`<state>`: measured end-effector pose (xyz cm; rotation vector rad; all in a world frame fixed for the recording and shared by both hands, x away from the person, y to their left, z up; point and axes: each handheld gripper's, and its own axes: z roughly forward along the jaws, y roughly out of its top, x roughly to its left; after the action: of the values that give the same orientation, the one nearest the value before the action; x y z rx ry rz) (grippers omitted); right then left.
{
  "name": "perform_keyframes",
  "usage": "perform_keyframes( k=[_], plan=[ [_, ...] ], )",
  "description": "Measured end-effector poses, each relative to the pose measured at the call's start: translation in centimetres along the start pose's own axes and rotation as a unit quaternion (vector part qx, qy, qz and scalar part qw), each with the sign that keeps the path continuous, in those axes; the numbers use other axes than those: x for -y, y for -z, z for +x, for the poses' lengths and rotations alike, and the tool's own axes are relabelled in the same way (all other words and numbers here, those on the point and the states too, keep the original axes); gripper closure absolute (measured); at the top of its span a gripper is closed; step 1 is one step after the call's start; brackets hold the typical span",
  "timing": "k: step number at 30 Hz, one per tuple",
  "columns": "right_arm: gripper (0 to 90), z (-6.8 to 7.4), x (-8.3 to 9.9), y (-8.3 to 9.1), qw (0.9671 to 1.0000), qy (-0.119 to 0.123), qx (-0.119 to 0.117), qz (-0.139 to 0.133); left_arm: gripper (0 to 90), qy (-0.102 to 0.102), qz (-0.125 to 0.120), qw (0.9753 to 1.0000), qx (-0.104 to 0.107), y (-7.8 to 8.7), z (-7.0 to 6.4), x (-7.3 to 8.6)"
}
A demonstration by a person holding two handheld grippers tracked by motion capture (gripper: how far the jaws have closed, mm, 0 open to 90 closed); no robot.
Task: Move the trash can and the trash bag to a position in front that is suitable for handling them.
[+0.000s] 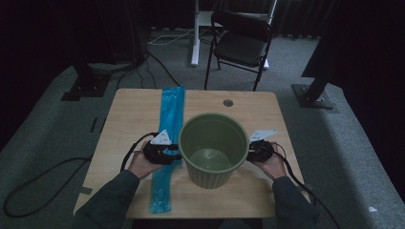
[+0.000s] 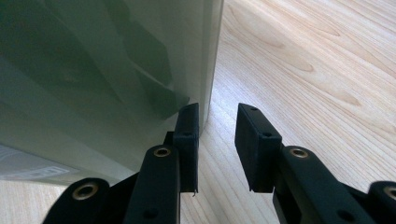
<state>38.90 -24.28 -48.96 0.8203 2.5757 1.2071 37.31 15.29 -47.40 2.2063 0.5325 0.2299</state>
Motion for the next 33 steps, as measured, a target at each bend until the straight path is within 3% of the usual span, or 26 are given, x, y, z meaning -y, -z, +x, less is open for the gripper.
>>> perform_keyframes(
  k=[3,6,8,13,19,22,25,29,33],
  plan=[
    [67.3,0.0,0.0,0.0,1.0,-0.001,0.003,0.001,52.7,0.013,0.004,0.9996,-0.025,0.3,0.9,0.4],
    [65.9,-0.1,0.1,-0.2,1.0,-0.003,0.005,0.006,51.4,0.029,0.007,0.9974,-0.065,0.8,2.1,1.2],
    [65.1,-0.1,0.2,-0.2,0.9999,-0.004,0.006,0.008,50.4,0.043,0.012,0.9947,-0.093,0.9,3.0,2.0],
    [63.9,-0.3,0.4,-0.3,0.9999,-0.008,0.007,0.01,49.6,0.087,0.038,0.9869,-0.131,0.9,5.3,4.0],
    [63.2,-0.3,0.5,-0.6,0.9997,-0.005,0.008,0.021,49.5,0.124,0.062,0.9792,-0.148,0.4,7.2,5.4],
    [63.2,-0.3,0.6,-0.6,0.9997,-0.007,0.008,0.02,49.5,0.138,0.062,0.977,-0.15,0.2,7.7,5.7],
    [63.2,-0.3,0.6,-0.6,0.9997,-0.007,0.008,0.021,49.6,0.143,0.068,0.9767,-0.144,-0.3,7.9,6.0],
    [63.3,-0.3,0.7,-0.7,0.9997,-0.007,0.009,0.023,51.6,0.134,0.083,0.9783,-0.134,-1.1,8.0,6.2],
    [63.5,-0.3,0.7,-0.7,0.9996,-0.006,0.008,0.027,53.4,0.135,0.081,0.9789,-0.13,-1.2,8.1,6.2]
  ],
)
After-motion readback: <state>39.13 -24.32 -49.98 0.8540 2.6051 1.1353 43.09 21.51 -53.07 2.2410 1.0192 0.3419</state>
